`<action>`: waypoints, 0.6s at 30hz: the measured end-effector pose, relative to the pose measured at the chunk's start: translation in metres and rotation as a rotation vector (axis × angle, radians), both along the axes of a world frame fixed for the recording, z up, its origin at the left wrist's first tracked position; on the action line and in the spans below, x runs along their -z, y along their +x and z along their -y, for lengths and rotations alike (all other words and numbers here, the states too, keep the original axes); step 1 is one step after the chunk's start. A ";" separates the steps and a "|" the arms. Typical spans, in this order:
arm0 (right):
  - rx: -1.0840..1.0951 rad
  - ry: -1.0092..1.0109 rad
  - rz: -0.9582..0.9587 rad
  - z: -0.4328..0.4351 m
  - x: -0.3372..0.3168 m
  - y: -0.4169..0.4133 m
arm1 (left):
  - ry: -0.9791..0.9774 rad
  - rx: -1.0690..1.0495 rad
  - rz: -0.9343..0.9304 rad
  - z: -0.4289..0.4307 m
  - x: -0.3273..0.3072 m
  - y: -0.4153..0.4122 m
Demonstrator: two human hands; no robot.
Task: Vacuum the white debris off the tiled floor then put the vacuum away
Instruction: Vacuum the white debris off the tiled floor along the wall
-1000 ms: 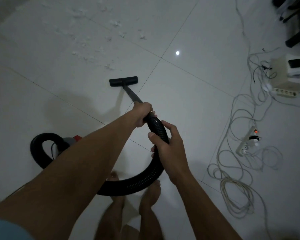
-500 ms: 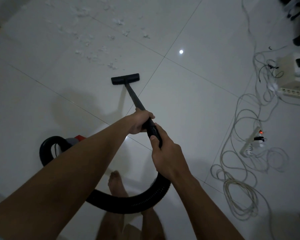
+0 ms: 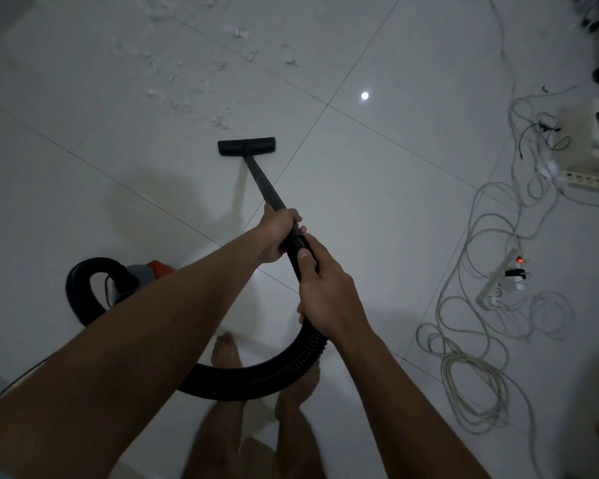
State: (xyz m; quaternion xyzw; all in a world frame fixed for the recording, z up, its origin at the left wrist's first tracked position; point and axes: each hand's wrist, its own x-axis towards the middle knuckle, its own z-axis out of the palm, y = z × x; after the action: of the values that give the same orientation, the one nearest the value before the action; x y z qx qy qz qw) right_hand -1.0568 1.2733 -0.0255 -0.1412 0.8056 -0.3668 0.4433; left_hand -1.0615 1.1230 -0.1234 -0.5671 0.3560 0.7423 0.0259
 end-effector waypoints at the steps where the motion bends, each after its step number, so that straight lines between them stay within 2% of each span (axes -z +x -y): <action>1: 0.000 0.001 0.003 0.000 0.001 0.000 | -0.003 -0.007 -0.002 0.000 0.000 0.000; 8: -0.045 -0.018 0.064 0.001 0.004 -0.004 | -0.011 -0.056 0.012 -0.002 0.004 0.005; 18: -0.088 -0.013 -0.169 -0.010 0.011 -0.030 | 0.014 -0.196 -0.047 -0.015 0.000 -0.022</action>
State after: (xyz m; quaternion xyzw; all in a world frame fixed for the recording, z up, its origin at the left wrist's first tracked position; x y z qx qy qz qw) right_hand -1.0870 1.2830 -0.0370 -0.2099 0.8307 -0.3391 0.3884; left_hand -1.0836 1.1385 -0.1232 -0.5815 0.2941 0.7568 -0.0512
